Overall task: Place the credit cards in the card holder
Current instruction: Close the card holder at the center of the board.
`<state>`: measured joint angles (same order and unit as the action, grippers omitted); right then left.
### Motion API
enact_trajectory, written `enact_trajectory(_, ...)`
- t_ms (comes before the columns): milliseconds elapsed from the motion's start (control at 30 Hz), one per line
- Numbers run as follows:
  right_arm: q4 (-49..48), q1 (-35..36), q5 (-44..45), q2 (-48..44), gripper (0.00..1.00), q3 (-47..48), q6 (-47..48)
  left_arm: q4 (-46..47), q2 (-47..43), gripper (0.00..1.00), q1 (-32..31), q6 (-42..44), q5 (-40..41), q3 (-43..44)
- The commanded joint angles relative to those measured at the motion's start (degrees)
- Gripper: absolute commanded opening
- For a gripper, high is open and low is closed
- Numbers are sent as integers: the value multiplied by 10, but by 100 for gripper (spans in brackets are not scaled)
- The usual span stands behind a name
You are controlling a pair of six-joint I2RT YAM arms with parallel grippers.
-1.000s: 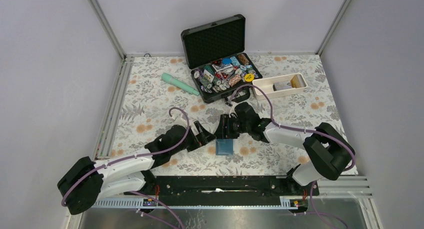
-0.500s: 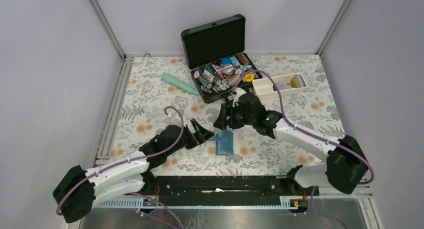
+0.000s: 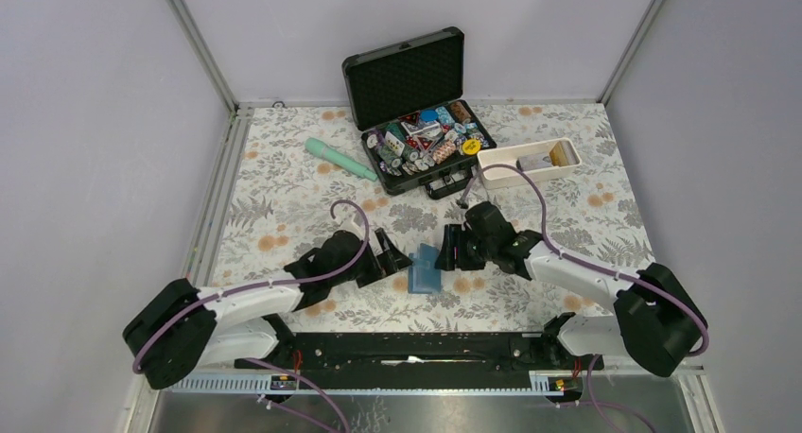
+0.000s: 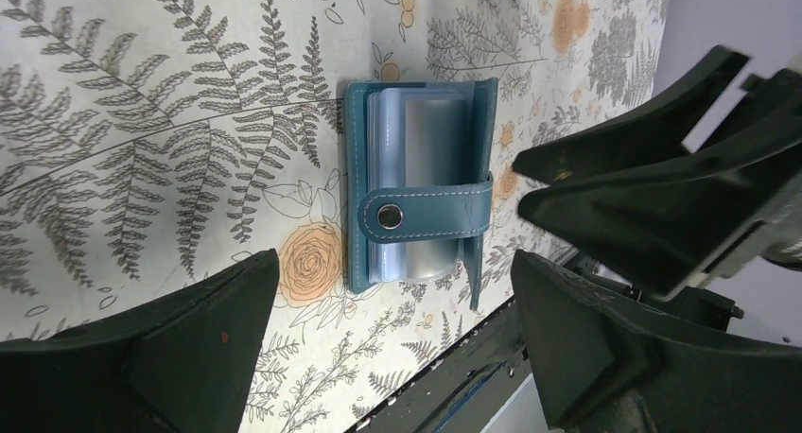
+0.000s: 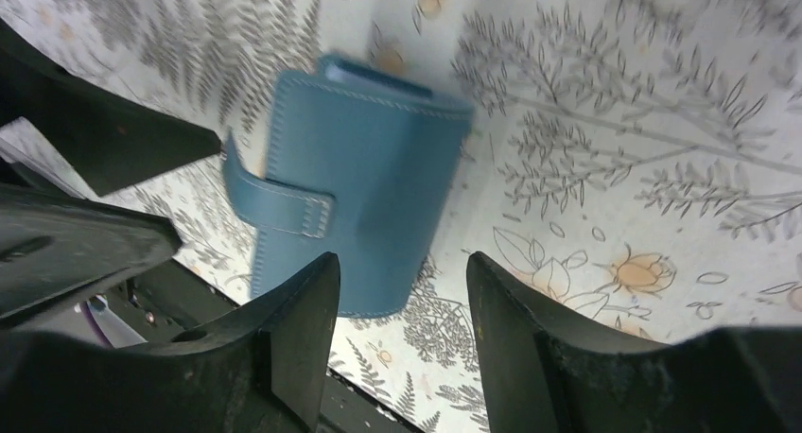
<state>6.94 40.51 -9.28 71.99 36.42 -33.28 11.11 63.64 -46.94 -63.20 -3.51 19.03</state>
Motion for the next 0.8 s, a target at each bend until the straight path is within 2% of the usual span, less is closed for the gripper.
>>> enact_trajectory(0,-62,0,-55,16,59,-28,-31,67,38,99,2,-1,-38,34)
enact_trajectory(100,-97,-1,-51,25,61,-43,-35,83,63,99,1,-1,-44,41)
enact_trajectory(500,-182,0,-85,90,56,-66,-58,79,146,97,-5,0,-52,63)
enact_trajectory(667,-207,0,-96,117,55,-76,-67,69,162,89,-8,8,-43,67)
enact_trajectory(767,-223,0,-103,130,54,-82,-74,68,179,81,-10,11,-43,71)
